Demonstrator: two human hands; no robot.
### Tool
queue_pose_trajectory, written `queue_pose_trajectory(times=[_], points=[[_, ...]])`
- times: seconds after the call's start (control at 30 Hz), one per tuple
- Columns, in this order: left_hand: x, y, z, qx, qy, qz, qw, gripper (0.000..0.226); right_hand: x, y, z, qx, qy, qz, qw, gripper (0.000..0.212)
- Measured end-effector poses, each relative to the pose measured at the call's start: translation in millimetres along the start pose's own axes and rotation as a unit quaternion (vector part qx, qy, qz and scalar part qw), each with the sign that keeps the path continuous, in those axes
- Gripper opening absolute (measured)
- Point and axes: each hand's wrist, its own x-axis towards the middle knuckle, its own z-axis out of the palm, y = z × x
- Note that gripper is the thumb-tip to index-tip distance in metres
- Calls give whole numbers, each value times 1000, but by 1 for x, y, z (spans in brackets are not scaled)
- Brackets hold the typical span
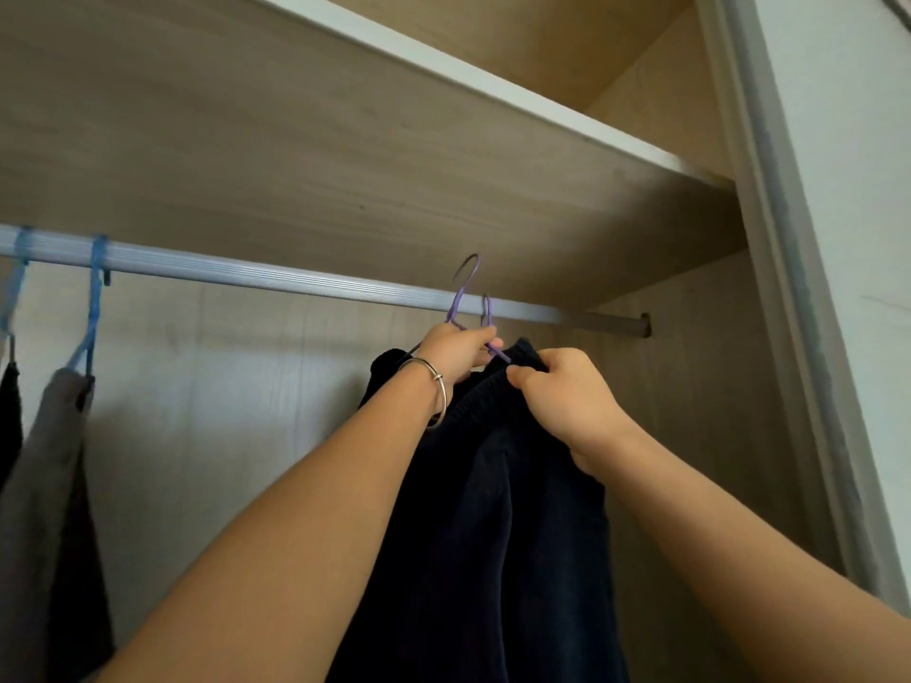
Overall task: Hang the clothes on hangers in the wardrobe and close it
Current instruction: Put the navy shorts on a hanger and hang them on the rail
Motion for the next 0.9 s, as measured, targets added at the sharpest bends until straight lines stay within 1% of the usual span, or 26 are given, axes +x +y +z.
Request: queue_pose_trajectory(times=[0.03,0.1,0.17,0.23,0.3,0.37,0.4,0.43,0.47,0.5,0.57,0.6,0.63,0.67,0.73,0.77,0.8,0.83,0.9], points=[[6,0,3,-12,4,-9,1000,50,7,2,-1,2,-9,-1,1000,23],[14,-4,6,-29,14,-33,999,37,19,5,0,6,-38,6,999,25],[19,-13,7,-33,19,-58,998,27,26,10,1,2,-90,14,996,26],[18,-25,8,-30,25,-84,996,20,27,18,0,0,-150,13,989,23],[17,-33,11,-53,24,-103,993,19,23,22,-3,10,-198,0,980,19],[17,-37,14,-66,37,-106,992,21,18,23,-9,-22,-222,-23,975,28],[17,-38,15,-67,43,-101,992,19,17,24,-12,-61,-213,-46,974,33],[17,-39,16,-68,47,-95,992,18,19,25,-15,-99,-188,-74,974,39],[16,-40,18,-67,51,-88,993,16,22,28,-18,-124,-141,-103,977,43],[15,-40,19,-59,59,-82,993,14,26,31,-22,-132,-85,-127,979,43],[12,-39,23,-40,67,-76,994,13,30,33,-31,-131,4,-175,976,31],[12,-39,24,-31,74,-72,994,14,32,34,-35,-148,29,-195,969,25],[11,-37,25,-20,82,-64,994,16,33,34,-40,-189,32,-201,961,22],[11,-35,24,-15,89,-57,994,16,35,35,-44,-248,14,-189,950,24],[7,-32,23,-10,83,-55,995,16,39,41,-52,-361,-58,-112,924,38],[4,-30,23,-10,70,-61,996,14,41,45,-55,-385,-91,-68,916,42],[0,-28,23,-9,55,-69,996,11,41,49,-56,-392,-113,-38,912,41],[-4,-27,24,-6,41,-76,996,11,41,52,-55,-386,-121,-27,914,38],[-8,-26,25,4,32,-83,996,12,39,55,-52,-363,-102,-37,926,32]])
